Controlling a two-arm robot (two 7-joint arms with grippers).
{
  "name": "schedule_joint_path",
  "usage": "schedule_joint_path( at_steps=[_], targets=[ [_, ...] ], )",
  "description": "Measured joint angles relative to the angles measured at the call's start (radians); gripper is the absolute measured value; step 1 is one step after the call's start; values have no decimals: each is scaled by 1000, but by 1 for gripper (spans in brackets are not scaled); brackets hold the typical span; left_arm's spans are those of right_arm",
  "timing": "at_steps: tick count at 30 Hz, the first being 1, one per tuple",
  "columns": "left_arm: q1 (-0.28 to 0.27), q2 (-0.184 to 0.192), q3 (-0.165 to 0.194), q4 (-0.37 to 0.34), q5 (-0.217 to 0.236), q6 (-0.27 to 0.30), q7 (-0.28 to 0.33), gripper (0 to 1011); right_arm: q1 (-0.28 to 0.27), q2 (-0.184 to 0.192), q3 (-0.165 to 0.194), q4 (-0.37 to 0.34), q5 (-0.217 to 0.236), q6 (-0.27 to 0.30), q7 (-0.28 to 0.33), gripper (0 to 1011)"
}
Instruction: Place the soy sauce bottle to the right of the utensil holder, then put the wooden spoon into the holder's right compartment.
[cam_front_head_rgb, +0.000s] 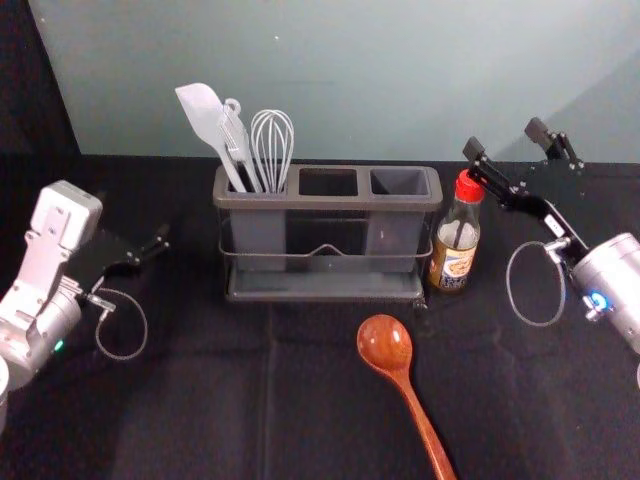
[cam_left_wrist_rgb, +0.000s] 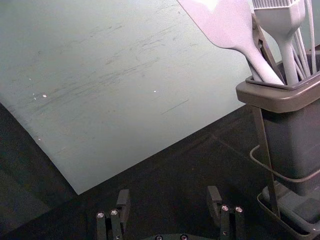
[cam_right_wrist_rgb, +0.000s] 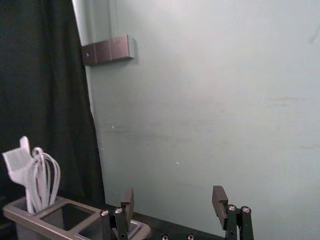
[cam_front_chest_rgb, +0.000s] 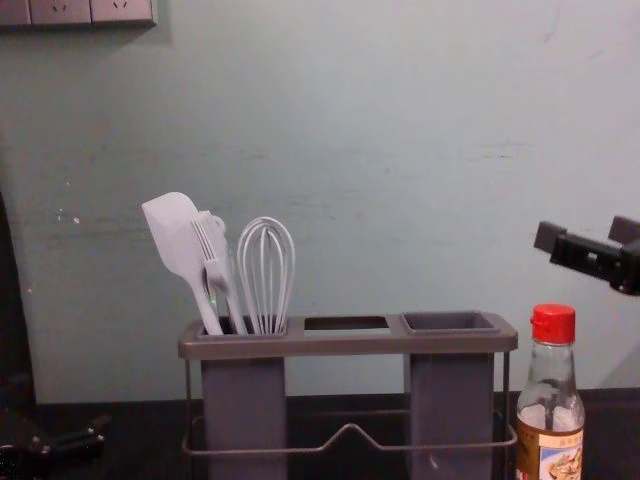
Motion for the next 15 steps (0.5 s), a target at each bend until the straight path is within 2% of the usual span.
schedule_joint_path(
  at_steps=[5, 15],
  targets=[
    [0, 0, 0, 0, 0, 0, 0, 1005, -29, 16, 3, -56, 7, -3, 10, 1000],
    [0, 0, 0, 0, 0, 0, 0, 1005, -96, 52, -38, -149, 9, -9, 51, 1000]
  ],
)
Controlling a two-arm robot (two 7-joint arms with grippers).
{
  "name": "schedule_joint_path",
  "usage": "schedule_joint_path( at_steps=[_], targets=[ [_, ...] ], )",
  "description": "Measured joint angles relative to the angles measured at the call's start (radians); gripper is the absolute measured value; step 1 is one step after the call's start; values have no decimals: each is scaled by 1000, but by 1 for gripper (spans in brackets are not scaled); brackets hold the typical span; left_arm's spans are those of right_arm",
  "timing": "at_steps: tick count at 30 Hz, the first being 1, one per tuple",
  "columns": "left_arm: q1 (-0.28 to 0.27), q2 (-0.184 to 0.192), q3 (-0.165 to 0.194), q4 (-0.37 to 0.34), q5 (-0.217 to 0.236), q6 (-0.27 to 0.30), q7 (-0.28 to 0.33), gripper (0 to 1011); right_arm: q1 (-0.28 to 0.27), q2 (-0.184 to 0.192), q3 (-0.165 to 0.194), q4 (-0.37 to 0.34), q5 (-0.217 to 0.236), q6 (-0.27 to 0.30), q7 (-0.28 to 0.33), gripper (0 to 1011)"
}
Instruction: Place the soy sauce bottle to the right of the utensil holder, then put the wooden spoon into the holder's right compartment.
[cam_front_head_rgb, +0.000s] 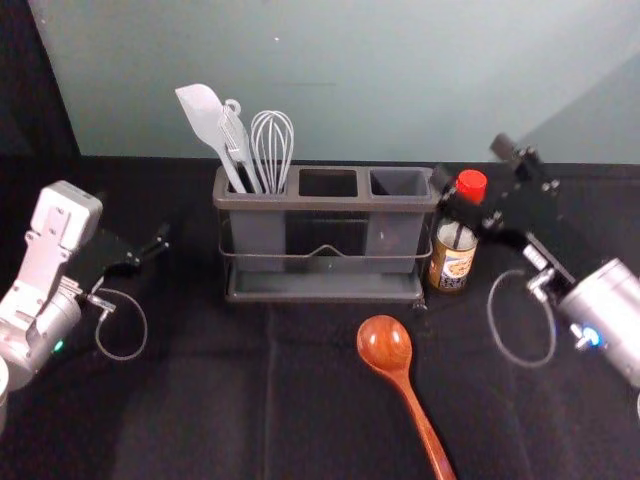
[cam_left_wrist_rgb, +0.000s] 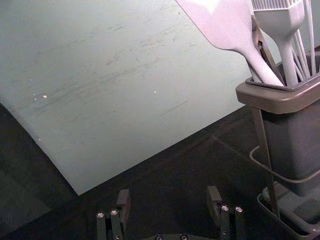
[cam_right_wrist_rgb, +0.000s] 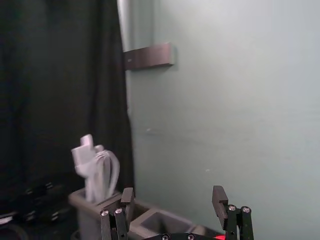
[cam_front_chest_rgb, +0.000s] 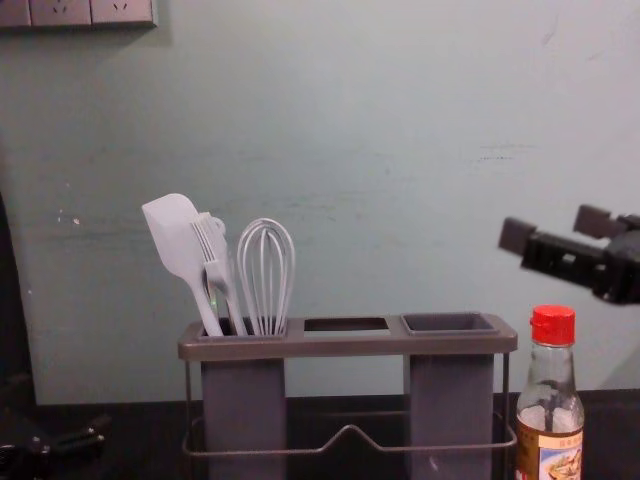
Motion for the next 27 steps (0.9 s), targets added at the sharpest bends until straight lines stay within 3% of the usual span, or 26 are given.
schedule_joint_path(
  at_steps=[7, 15, 19, 27],
  targets=[
    [0, 0, 0, 0, 0, 0, 0, 1005, -37, 45, -61, -37, -17, 40, 32, 1000],
    [0, 0, 0, 0, 0, 0, 0, 1005, -45, 85, -139, -28, -35, 98, 67, 1000],
    [0, 0, 0, 0, 0, 0, 0, 1005, -38, 99, -182, -11, -65, 122, 71, 1002],
    [0, 0, 0, 0, 0, 0, 0, 1005, -29, 103, -209, 9, -88, 136, 64, 1002]
  ],
)
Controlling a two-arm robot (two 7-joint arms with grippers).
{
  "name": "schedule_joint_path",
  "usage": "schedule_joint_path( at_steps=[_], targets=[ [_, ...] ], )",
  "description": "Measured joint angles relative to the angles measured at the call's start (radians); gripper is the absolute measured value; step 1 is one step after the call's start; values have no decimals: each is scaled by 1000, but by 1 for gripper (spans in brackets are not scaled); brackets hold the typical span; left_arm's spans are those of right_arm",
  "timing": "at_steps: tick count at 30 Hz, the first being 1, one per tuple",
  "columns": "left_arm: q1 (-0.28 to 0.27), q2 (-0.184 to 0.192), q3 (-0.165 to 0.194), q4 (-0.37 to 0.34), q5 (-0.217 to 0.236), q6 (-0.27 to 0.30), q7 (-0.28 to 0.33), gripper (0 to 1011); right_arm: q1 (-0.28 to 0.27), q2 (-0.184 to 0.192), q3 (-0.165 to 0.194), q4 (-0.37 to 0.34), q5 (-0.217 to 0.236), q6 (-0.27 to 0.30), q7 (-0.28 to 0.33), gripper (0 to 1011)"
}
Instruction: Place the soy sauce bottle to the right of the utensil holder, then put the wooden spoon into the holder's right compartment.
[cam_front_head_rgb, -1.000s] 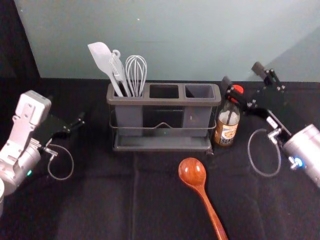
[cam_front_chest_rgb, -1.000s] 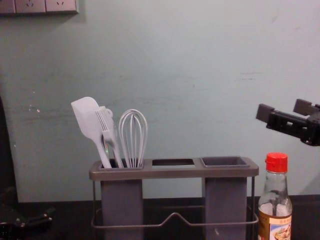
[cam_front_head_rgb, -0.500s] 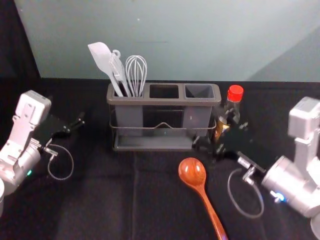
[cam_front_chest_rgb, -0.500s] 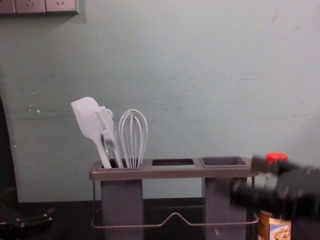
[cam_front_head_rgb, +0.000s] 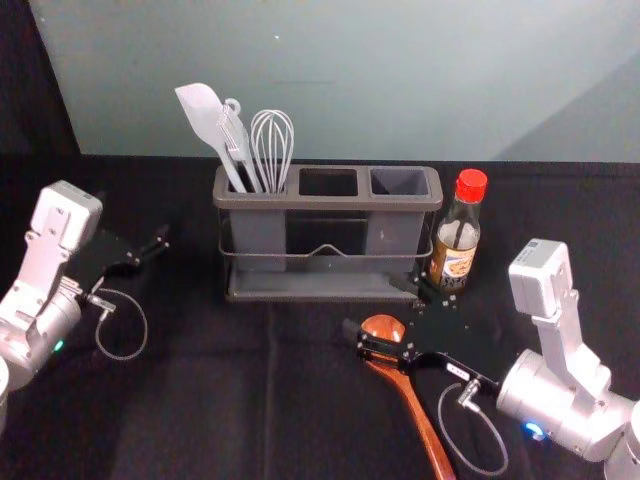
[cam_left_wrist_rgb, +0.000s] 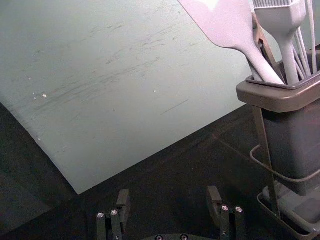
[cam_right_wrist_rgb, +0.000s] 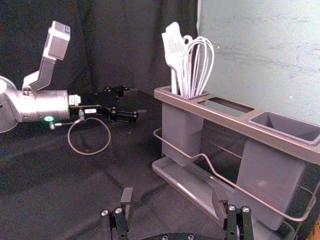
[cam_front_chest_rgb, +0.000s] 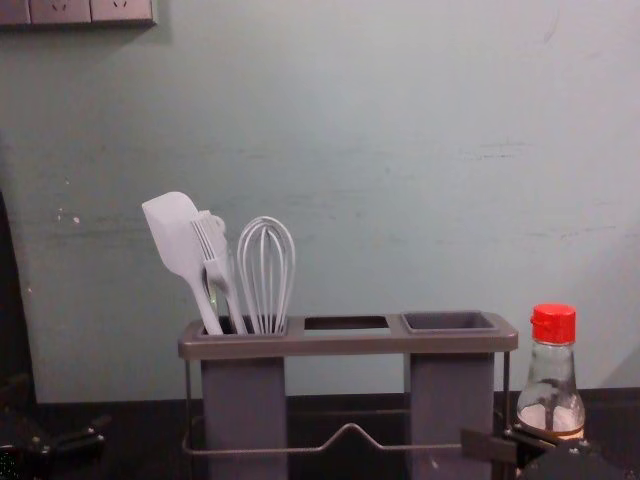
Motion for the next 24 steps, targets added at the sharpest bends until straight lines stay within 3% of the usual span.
schedule_joint_path(
  at_steps=[21, 24],
  targets=[
    [0, 0, 0, 0, 0, 0, 0, 1005, -2, -1, 6, -5, 4, -1, -2, 1000],
    [0, 0, 0, 0, 0, 0, 0, 1005, -3, 6, -3, -17, -9, 36, -18, 1002]
  ],
)
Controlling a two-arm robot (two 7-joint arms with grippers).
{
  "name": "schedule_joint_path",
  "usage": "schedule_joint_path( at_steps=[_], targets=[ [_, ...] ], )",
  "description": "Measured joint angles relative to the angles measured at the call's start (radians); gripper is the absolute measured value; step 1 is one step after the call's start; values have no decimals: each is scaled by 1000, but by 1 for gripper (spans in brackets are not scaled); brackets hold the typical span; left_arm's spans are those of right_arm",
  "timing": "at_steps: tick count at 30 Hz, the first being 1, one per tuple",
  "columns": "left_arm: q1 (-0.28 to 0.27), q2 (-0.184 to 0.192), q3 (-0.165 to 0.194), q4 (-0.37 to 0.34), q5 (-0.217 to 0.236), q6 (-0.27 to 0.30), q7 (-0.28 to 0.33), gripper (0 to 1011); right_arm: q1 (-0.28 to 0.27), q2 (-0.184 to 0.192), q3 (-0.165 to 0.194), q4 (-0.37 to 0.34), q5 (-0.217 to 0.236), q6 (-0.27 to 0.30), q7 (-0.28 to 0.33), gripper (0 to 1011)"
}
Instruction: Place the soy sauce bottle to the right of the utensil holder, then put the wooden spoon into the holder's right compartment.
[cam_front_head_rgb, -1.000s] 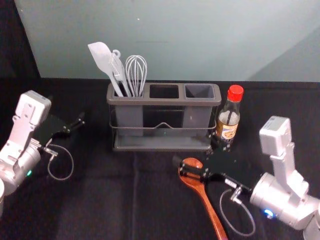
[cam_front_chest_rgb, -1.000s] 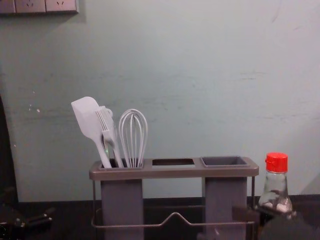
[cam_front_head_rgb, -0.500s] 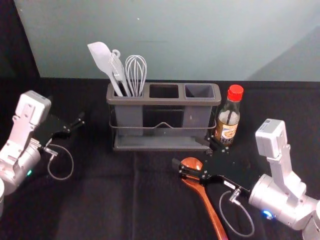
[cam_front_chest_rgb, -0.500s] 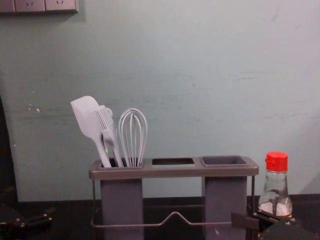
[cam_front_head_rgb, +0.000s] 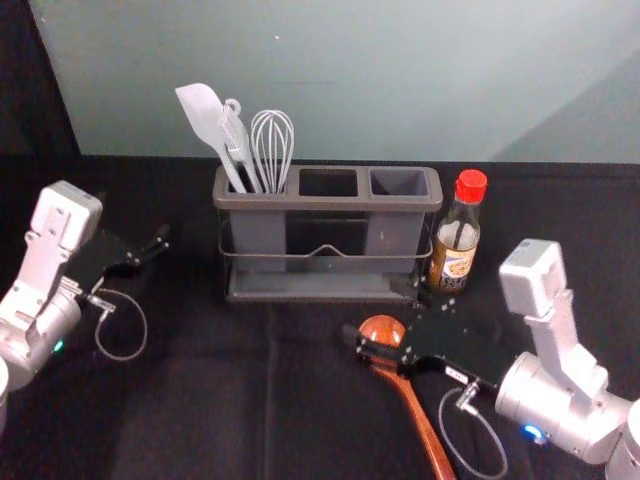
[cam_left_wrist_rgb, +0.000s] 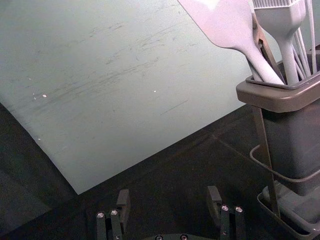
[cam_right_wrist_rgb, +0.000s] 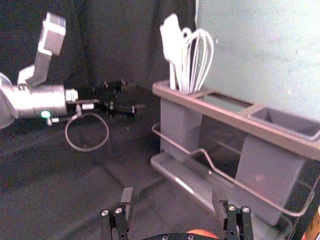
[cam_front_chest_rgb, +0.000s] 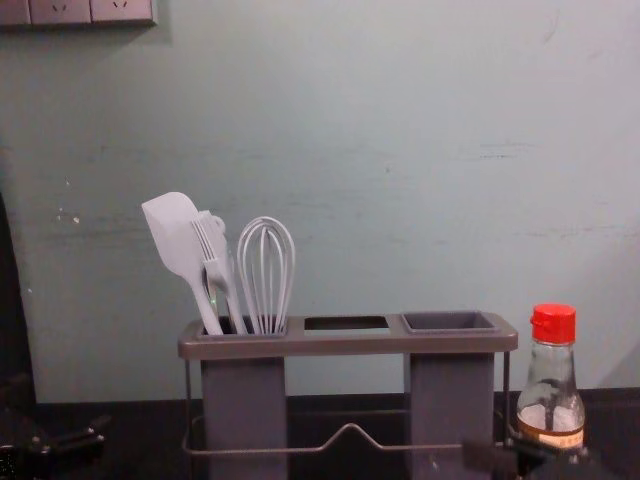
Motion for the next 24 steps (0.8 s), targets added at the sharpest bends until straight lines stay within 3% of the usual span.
schedule_joint_path(
  at_steps=[4, 7, 8, 11, 14, 15, 17, 18, 21, 24],
  targets=[
    [0, 0, 0, 0, 0, 0, 0, 1005, -8, 14, -12, -26, -24, 63, -24, 1002],
    [0, 0, 0, 0, 0, 0, 0, 1005, -16, 30, -19, -63, -40, 164, -51, 1000],
    [0, 0, 0, 0, 0, 0, 0, 1005, -16, 30, -19, -63, -40, 164, -51, 1000],
    [0, 0, 0, 0, 0, 0, 0, 1005, -18, 43, -14, -114, -31, 342, -76, 1000],
    [0, 0, 0, 0, 0, 0, 0, 1005, -16, 44, -6, -140, -15, 437, -92, 1000],
    [0, 0, 0, 0, 0, 0, 0, 1005, -15, 42, 2, -156, -10, 496, -112, 1000],
    [0, 0, 0, 0, 0, 0, 0, 1005, -15, 26, 18, -178, -6, 576, -154, 1000],
    [0, 0, 0, 0, 0, 0, 0, 1005, -15, 26, 18, -178, -6, 576, -154, 1000],
    [0, 0, 0, 0, 0, 0, 0, 1005, -14, -21, 47, -202, -7, 681, -227, 1002],
    [0, 0, 0, 0, 0, 0, 0, 1005, -14, -61, 57, -209, -27, 715, -283, 1000]
  ],
)
